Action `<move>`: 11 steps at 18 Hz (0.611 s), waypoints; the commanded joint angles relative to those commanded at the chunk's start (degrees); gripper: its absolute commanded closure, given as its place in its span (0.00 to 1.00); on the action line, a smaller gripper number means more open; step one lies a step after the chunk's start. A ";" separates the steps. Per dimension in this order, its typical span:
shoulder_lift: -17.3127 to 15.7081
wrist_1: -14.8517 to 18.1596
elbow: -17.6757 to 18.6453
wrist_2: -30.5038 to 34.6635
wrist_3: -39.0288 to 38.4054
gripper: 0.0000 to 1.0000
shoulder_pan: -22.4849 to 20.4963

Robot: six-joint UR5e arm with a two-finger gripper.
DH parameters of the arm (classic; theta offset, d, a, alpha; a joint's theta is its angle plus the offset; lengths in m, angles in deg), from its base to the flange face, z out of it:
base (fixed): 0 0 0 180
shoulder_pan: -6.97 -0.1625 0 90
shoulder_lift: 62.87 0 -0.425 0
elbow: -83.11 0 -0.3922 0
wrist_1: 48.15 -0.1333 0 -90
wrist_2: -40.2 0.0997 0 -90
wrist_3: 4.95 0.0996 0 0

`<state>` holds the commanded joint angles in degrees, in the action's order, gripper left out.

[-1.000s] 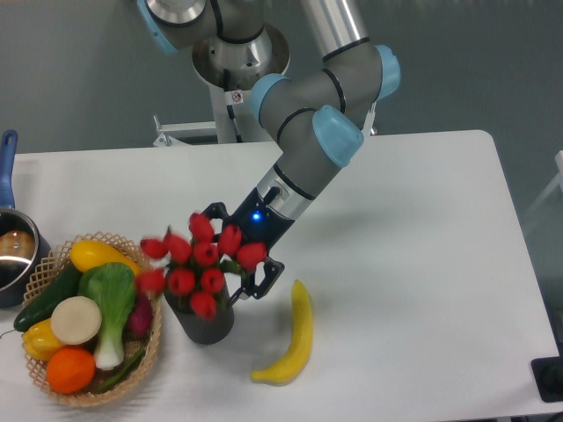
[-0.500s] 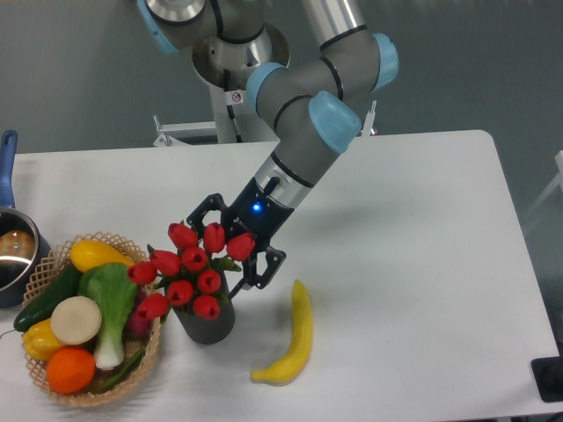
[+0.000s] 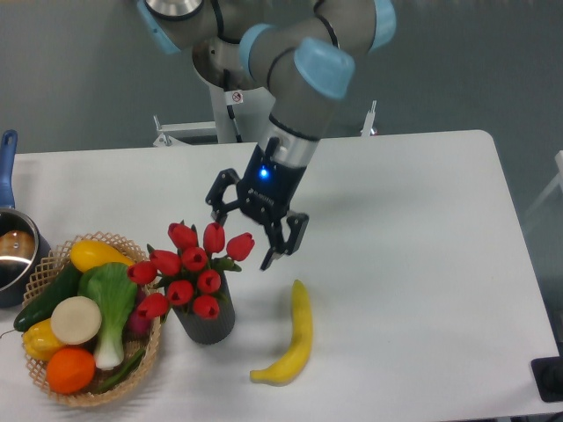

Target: Insert the flowers into the vase

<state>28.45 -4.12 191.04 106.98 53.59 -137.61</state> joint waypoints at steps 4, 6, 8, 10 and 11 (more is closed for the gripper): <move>-3.16 0.44 -1.14 13.79 9.46 0.00 0.09; -3.96 2.45 -2.28 15.23 11.86 0.00 -0.79; -5.54 8.05 -4.04 15.05 13.43 0.00 -2.98; -6.86 15.08 -6.41 14.96 17.91 0.00 -4.48; -6.86 18.34 -8.25 14.18 20.11 0.00 -4.92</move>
<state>21.59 14.21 182.80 121.16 73.69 -142.53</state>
